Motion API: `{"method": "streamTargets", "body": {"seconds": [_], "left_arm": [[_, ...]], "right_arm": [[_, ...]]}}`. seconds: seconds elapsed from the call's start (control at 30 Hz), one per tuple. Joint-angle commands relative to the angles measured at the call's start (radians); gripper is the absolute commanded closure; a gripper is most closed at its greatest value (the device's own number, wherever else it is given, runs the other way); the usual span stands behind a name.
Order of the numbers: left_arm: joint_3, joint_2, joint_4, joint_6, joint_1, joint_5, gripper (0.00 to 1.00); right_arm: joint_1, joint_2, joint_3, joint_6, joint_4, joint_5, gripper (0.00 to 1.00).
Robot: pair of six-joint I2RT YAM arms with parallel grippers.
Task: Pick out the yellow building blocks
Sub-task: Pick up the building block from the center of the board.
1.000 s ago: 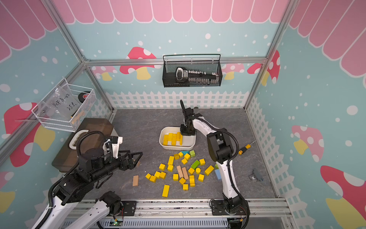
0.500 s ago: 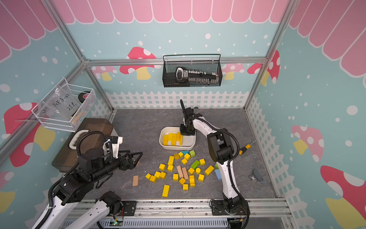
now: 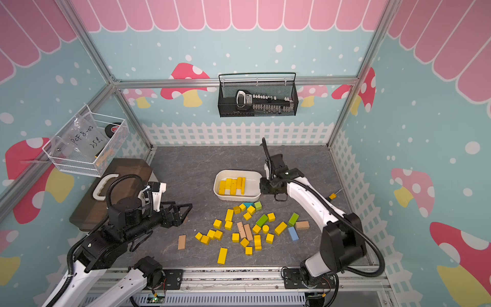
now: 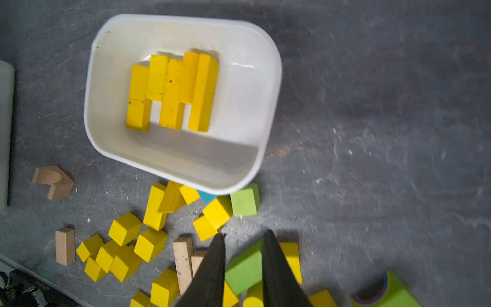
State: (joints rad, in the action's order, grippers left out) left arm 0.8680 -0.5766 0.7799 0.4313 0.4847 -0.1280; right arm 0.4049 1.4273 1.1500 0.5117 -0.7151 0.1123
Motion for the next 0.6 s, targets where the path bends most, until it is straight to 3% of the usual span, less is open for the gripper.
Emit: {"method": "streamTargets", "body": {"seconds": [0.0, 0.23, 0.4, 0.5, 0.57], "left_arm": [[-0.004, 0.008, -0.007, 0.006, -0.005, -0.001, 0.01], [-0.003, -0.011, -0.007, 0.006, -0.005, -0.011, 0.01], [-0.003, -0.012, -0.008, 0.006, -0.005, -0.013, 0.01], [-0.003, -0.017, -0.008, 0.006, -0.005, -0.013, 0.01], [-0.003, -0.021, -0.008, 0.006, -0.005, -0.014, 0.01]], "right_arm": [[-0.008, -0.112, -0.139, 0.026, -0.043, -0.016, 0.71], [-0.007, -0.334, -0.38, 0.147, -0.08, 0.041, 0.65], [-0.008, -0.427, -0.465, 0.263, -0.115, 0.042, 0.58], [-0.008, -0.459, -0.509, 0.358, -0.08, 0.1, 0.38], [-0.011, -0.471, -0.543, 0.41, -0.034, 0.141, 0.17]]}}
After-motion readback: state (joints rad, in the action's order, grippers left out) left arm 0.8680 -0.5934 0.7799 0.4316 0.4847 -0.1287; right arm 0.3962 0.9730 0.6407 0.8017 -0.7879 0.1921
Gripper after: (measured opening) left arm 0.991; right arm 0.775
